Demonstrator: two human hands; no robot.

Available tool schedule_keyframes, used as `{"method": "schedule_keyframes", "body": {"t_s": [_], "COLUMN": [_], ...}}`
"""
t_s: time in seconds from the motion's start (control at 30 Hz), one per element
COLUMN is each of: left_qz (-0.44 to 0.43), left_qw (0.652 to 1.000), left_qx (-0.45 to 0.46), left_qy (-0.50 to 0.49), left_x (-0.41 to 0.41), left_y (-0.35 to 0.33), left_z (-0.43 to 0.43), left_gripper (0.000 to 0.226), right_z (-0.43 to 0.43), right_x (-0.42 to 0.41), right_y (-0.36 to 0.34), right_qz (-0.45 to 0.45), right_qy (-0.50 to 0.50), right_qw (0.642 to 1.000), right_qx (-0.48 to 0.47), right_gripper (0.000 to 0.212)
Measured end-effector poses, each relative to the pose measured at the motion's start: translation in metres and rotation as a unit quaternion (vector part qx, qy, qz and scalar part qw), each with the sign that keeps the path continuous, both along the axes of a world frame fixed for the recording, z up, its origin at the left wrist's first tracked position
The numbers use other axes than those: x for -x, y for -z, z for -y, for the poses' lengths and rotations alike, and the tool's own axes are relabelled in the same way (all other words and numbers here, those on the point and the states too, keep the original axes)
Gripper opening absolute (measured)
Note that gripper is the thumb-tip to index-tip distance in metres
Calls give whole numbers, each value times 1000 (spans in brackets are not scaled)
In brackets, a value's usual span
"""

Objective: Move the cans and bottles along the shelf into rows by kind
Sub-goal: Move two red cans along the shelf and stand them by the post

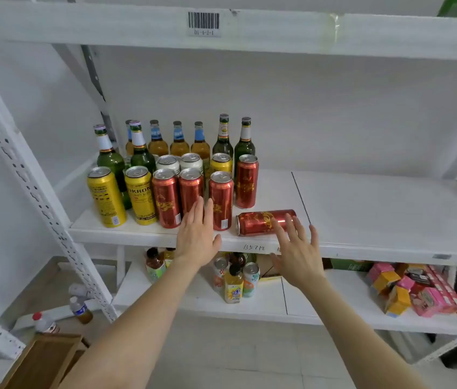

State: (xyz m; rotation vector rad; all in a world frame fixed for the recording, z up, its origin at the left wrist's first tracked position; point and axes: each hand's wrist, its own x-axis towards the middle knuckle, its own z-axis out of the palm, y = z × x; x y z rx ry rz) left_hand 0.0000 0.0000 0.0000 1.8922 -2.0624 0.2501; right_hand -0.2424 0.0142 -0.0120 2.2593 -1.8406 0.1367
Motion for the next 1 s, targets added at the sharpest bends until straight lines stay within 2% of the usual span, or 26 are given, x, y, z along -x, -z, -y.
{"method": "schedule_keyframes", "body": {"t_s": [0.2,0.4,0.63,0.73,0.87,0.93,1.0], "left_qz": [-195,-357,-454,-485,-504,-509,-516], "left_qw": [981,934,891,874,863,860,856], "left_qx": [-15,-30,-19,-23,-26,-29,-34], "left_qy": [-9,-7,5,6,3,-1,-2], "left_x": [15,17,17,18,20,20,20], "left_y": [16,35,51,48,46,44,42], "left_z": [42,76,95,97,97,96,95], "left_gripper": [97,92,74,75,77,77,76], "right_z": [60,103,132,137,131,128,125], "right_x": [9,17,21,18,21,26,32], "right_y": [7,17,23,18,18,19,17], "right_qz": [-13,12,37,38,51,83,170], "right_qy": [-63,-104,-143,-144,-122,-110,-104], "right_qw": [998,994,989,988,991,990,979], "right_qx": [11,17,-26,-29,-12,-15,-30], "right_gripper": [84,85,82,75,77,78,75]}}
